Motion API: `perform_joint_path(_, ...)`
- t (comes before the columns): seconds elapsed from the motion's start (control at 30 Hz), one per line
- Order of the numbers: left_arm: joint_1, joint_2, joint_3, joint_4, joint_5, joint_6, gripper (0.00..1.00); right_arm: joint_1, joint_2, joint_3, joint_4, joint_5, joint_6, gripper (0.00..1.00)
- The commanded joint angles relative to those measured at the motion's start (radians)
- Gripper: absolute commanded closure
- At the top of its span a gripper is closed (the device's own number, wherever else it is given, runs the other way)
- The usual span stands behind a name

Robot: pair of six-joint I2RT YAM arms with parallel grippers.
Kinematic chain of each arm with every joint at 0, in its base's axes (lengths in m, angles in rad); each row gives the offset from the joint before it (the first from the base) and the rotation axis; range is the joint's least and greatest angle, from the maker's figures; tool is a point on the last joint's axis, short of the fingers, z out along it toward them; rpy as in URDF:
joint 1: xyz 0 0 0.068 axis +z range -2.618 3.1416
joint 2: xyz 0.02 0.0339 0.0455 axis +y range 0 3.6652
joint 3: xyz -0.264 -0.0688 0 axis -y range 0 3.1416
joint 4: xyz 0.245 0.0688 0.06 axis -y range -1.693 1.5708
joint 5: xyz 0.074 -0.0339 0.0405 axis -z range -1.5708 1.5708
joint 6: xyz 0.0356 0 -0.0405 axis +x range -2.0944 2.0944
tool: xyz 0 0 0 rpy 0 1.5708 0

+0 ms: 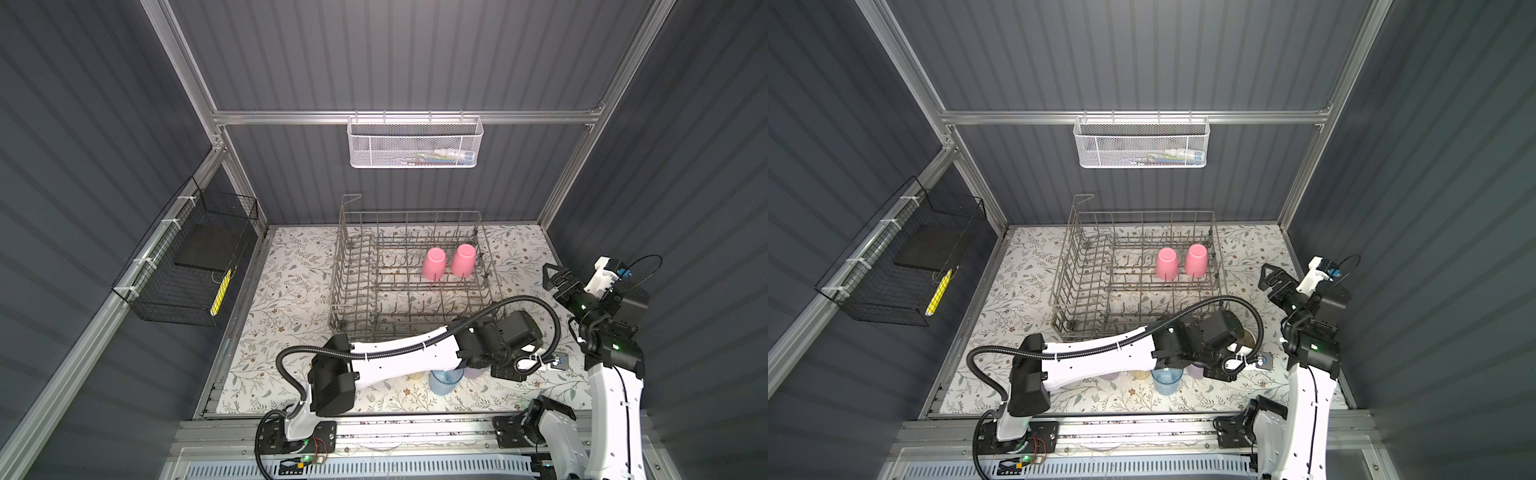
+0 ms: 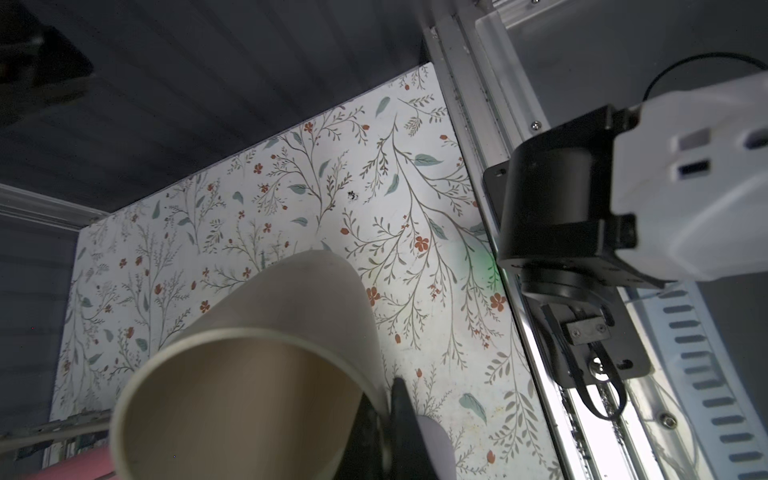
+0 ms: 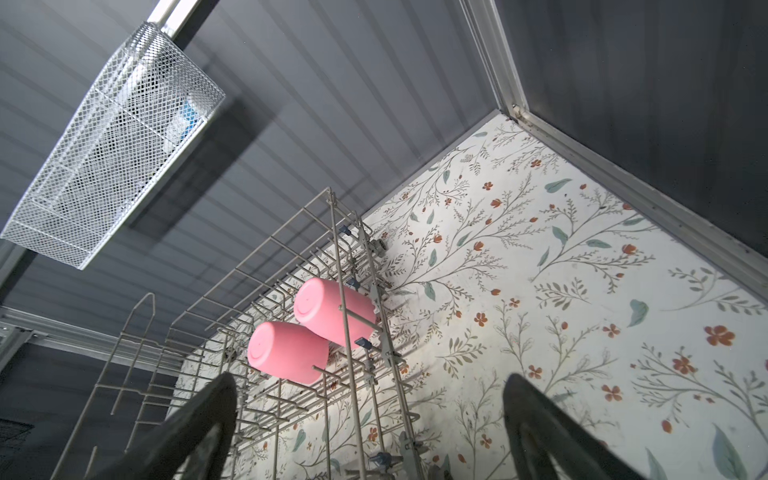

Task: Load the cups into the dish rack
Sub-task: 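Lower the left gripper onto the beige cup rim and close it, then lift the beige cup over the rack with the left gripper while the right gripper approaches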

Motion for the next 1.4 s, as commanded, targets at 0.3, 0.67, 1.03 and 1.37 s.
perform_joint_path(0.3, 0.142, -0.298, -0.27, 0.228, 0.068, -0.132, 1.0, -0.023, 0.004, -0.031, 0.171, -0.166, 0.125, 0.01)
perform_joint_path(0.67, 0.432, -0.648, -0.616, 0.502, 0.42, -0.367, 1.0, 0.001, 0.103, -0.085, 0.547, -0.463, 0.335, 0.01)
perform_joint_path(1.03, 0.725, -0.659, -0.778, 0.976, 0.884, -0.813, 1.0, 0.287, 0.291, -0.019, 0.813, -0.668, 0.422, 0.01)
perform_joint_path(1.37, 0.803, -0.58, -0.827, 1.323, 1.026, -1.076, 1.0, 0.43, 0.396, 0.005, 0.869, -0.694, 0.427, 0.01)
